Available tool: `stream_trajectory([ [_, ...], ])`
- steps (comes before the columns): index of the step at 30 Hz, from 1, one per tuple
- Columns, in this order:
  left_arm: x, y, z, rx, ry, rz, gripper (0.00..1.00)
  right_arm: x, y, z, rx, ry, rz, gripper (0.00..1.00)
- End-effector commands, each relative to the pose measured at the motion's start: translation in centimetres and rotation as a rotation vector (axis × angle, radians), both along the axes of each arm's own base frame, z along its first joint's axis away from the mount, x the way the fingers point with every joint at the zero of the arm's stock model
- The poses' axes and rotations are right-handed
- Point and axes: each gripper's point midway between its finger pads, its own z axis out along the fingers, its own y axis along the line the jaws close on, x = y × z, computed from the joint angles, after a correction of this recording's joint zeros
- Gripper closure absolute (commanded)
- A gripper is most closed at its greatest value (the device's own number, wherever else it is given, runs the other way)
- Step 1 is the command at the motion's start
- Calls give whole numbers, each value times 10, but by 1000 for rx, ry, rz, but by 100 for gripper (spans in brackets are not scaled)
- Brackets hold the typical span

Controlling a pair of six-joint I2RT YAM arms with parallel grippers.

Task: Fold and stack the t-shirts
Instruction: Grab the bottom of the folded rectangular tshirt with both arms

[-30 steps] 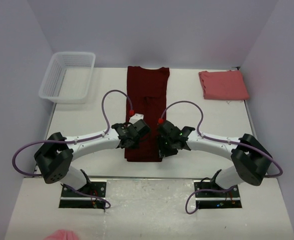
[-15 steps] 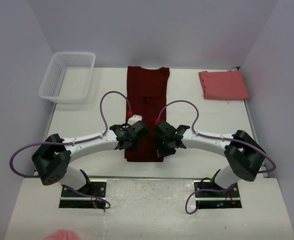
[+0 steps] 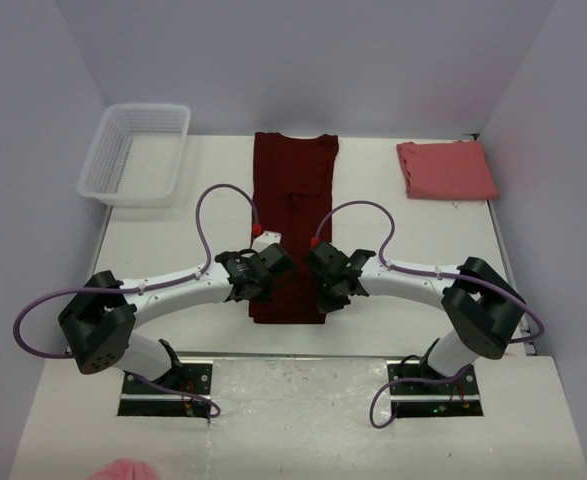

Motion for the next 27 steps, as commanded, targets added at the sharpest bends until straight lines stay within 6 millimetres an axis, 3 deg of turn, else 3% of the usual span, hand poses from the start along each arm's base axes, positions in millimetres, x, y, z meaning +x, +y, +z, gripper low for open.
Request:
stream_trajectory([
  [1, 2, 0, 7, -19, -30, 6, 100, 8, 2, 9, -3, -40, -28, 88],
  [5, -1, 2, 5, -25, -22, 11, 99, 9, 2, 13, 6, -48, -35, 100],
  [10, -8, 7, -1, -4, 11, 22, 87, 9, 2, 16, 13, -54, -34, 100],
  [16, -16, 9, -13, 11, 55, 40, 81, 8, 3, 12, 22, -48, -26, 100],
  [20, -20, 5, -11, -13, 56, 42, 61, 6, 3, 8, 21, -43, -23, 100],
  [27, -31, 2, -16, -22, 88, 34, 66, 5, 4, 5, 31, -41, -20, 100],
])
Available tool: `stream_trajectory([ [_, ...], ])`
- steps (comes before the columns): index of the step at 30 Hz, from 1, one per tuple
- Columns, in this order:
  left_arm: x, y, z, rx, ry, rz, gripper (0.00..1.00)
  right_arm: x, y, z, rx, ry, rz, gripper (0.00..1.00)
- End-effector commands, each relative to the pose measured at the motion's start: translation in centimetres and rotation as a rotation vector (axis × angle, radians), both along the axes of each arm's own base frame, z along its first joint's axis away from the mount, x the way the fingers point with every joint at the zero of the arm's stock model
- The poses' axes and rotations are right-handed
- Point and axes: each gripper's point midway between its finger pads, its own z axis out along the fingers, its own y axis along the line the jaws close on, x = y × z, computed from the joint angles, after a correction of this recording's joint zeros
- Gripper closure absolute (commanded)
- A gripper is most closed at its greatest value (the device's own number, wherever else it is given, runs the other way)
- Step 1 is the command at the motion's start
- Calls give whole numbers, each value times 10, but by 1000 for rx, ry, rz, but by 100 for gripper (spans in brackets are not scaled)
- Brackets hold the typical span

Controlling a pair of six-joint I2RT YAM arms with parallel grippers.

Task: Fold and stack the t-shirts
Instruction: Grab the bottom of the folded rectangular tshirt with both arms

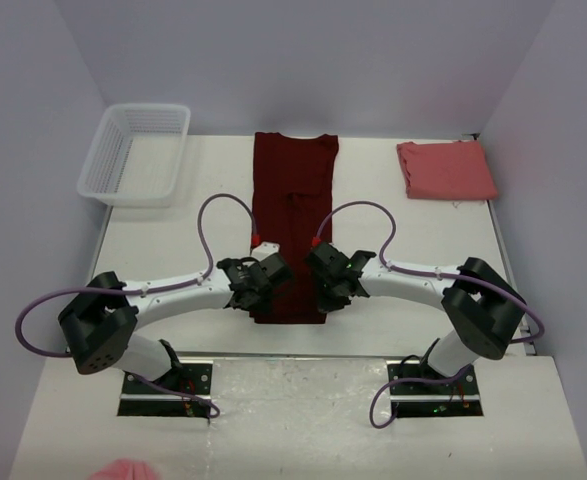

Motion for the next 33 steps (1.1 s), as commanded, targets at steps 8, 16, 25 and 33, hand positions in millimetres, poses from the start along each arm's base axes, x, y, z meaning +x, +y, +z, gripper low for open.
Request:
stream_trajectory([
  [8, -20, -2, -12, 8, 43, 10, 71, 2, 6, 5, 39, -24, -7, 100],
  [16, -25, 0, -25, 51, 65, 8, 69, 1, 6, 5, 51, -24, -6, 100],
  [25, -22, -1, -30, 70, 62, 8, 70, -1, 5, 2, 48, -18, -5, 100],
  [33, -19, -1, -26, 59, 34, 23, 98, -1, 5, 0, 46, -15, -4, 100],
])
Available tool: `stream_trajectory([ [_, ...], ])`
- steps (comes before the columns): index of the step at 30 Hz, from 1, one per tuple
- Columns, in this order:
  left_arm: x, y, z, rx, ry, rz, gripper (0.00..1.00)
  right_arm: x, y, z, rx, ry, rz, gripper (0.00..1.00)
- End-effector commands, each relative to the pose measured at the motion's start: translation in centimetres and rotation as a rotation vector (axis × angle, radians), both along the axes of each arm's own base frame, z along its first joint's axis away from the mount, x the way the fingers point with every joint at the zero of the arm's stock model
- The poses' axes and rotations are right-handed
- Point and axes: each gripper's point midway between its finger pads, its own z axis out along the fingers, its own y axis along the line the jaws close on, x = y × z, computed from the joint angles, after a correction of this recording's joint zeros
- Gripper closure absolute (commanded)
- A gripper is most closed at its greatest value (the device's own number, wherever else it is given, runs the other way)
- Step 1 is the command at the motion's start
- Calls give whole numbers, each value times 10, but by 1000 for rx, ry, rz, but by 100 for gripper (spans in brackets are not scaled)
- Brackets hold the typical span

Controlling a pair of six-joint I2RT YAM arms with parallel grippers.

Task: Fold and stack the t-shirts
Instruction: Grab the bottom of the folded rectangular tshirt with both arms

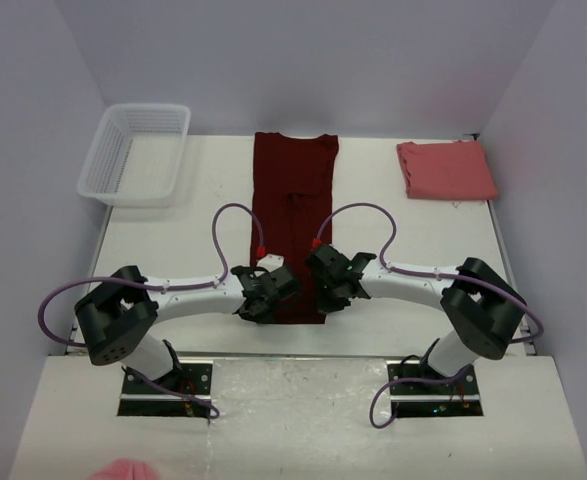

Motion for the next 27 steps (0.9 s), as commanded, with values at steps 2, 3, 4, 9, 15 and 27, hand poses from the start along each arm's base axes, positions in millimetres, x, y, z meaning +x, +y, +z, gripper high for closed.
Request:
stream_trajectory([
  [2, 3, 4, 1, 11, -33, 32, 100, 0, 4, 5, 30, -12, -7, 100],
  [3, 3, 3, 2, 4, -36, 32, 100, 0, 3, 4, 28, -11, -7, 100],
  [4, 3, 3, 3, 3, -38, 35, 100, 0, 3, 4, 27, -12, -8, 100],
  [9, 1, 3, 15, -11, -64, 49, 100, -1, 1, 3, 22, -12, -16, 100],
  [15, -6, 12, 23, -25, -73, 82, 100, -2, -5, 0, -2, -13, -28, 100],
  [27, -20, 34, 15, 3, -51, 145, 100, -4, -23, -4, -63, -25, -61, 100],
])
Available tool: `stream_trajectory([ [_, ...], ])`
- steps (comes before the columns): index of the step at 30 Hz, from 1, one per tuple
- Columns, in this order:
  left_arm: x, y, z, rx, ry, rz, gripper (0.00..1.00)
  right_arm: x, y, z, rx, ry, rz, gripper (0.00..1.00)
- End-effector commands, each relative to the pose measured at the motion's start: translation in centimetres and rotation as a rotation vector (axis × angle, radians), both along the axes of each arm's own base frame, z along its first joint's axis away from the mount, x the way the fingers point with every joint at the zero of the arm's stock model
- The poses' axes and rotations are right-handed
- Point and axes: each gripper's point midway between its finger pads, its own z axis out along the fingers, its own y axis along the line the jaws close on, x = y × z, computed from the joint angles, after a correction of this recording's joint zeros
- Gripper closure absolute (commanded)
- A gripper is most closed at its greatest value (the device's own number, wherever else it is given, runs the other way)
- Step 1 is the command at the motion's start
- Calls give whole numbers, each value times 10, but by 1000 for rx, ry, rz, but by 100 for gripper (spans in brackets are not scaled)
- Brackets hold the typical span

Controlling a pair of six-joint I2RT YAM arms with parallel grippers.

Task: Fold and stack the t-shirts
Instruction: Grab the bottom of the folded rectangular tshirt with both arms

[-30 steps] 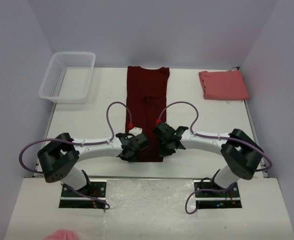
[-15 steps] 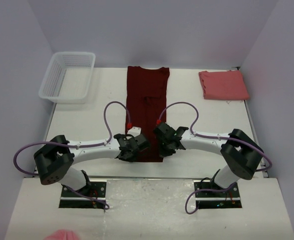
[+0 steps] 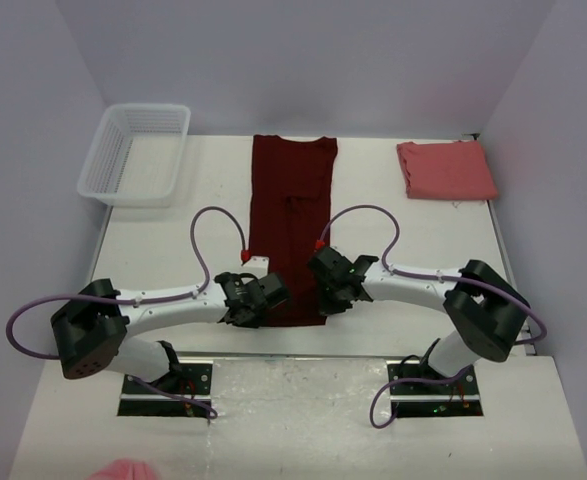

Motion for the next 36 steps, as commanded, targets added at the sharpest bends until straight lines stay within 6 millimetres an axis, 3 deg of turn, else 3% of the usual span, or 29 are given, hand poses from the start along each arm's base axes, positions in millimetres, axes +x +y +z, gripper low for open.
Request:
stream_trajectory([
  [1, -7, 20, -3, 57, 3, 42, 100, -1, -18, -1, -60, -23, -31, 100],
  [14, -11, 27, -5, 70, 6, 57, 97, -3, -32, 2, -90, -46, -66, 100],
  [26, -6, 19, 5, 46, -20, 56, 83, -5, -34, 8, -80, -50, -59, 100],
  [32, -8, 25, 2, 55, -20, 67, 93, -10, -36, 2, -75, -38, -56, 100],
  [34, -7, 22, 5, 42, -26, 66, 91, -11, -37, 1, -79, -32, -52, 100],
  [35, -7, 21, 7, 35, -29, 66, 82, -11, -36, 0, -77, -32, -52, 100],
  [36, -7, 19, 8, 30, -34, 65, 80, -11, -36, 0, -75, -33, -52, 100],
])
